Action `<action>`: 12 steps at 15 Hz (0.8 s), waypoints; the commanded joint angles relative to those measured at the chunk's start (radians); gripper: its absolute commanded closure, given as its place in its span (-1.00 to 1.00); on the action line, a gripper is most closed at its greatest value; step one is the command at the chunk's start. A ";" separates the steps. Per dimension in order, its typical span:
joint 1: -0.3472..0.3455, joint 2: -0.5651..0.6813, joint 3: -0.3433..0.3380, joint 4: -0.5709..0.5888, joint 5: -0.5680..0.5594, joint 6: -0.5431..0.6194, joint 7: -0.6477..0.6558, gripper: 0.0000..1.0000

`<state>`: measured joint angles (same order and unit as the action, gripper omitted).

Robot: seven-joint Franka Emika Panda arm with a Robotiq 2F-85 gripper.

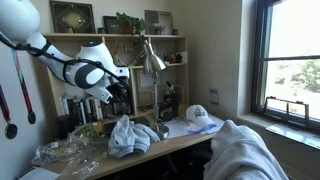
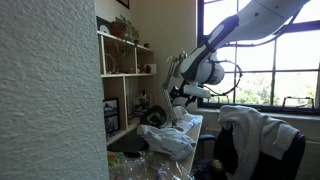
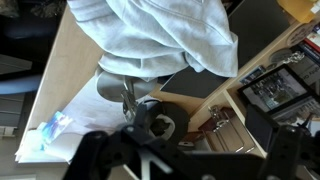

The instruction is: Place the grey clothing properly on the table

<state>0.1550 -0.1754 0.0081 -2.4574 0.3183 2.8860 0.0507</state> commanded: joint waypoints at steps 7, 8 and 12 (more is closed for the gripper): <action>-0.140 -0.176 -0.029 -0.090 -0.154 -0.229 -0.003 -1.00; -0.164 -0.158 -0.029 -0.072 -0.191 -0.259 0.002 -1.00; -0.243 -0.077 -0.027 -0.023 -0.318 -0.318 0.026 -1.00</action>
<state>-0.0386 -0.3123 -0.0271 -2.5285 0.0825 2.6073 0.0291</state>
